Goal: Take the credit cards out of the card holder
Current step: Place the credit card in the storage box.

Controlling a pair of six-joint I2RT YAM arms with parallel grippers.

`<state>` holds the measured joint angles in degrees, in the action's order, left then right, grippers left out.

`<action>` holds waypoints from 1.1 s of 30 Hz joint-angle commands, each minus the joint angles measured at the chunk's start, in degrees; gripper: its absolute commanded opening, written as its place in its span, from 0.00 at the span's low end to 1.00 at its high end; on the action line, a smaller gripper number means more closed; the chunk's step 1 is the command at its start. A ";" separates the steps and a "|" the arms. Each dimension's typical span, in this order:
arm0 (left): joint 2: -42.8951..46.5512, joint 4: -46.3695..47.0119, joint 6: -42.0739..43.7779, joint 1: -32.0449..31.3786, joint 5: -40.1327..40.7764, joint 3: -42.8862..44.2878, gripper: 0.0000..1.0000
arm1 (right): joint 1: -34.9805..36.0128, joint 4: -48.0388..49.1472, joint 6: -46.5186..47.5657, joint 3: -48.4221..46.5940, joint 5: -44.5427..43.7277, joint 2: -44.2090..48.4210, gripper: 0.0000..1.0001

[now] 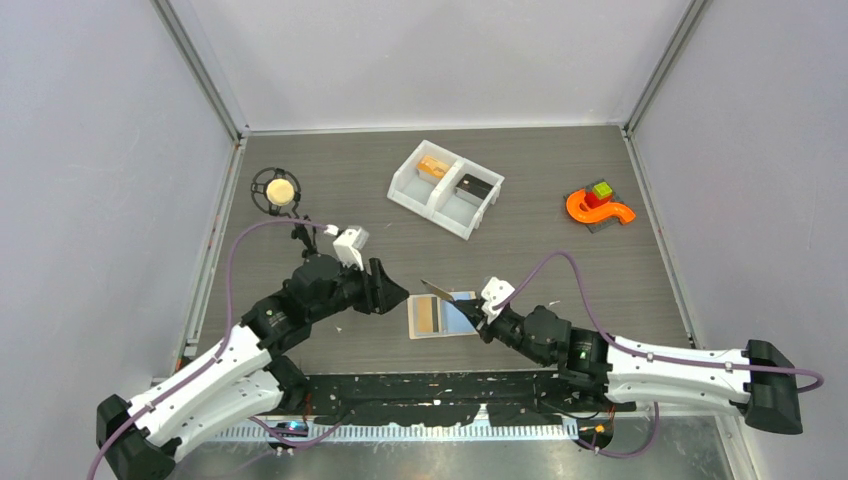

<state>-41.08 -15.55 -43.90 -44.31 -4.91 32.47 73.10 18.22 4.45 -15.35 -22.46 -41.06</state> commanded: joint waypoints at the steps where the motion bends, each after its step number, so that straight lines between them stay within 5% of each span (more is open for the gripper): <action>1: -1.18 3.55 19.77 0.20 -10.22 4.82 0.51 | -1.05 -7.85 -4.31 -5.26 8.60 2.57 0.05; 12: -16.62 -15.87 48.35 0.13 -29.75 24.12 0.52 | -2.81 -11.63 -5.40 -8.97 16.90 1.09 0.05; 17: -20.31 -12.28 50.09 -0.04 -36.44 22.75 0.53 | -3.26 -13.02 -5.76 -10.12 17.86 0.45 0.05; 33: -23.88 -8.40 57.40 -3.56 -33.74 20.67 0.54 | -5.52 -13.82 -6.56 -11.41 21.19 -0.36 0.05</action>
<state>-64.55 -26.33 10.76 -47.42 -38.11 53.25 68.07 4.03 -1.61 -23.59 -2.74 -41.04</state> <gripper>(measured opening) 0.536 0.064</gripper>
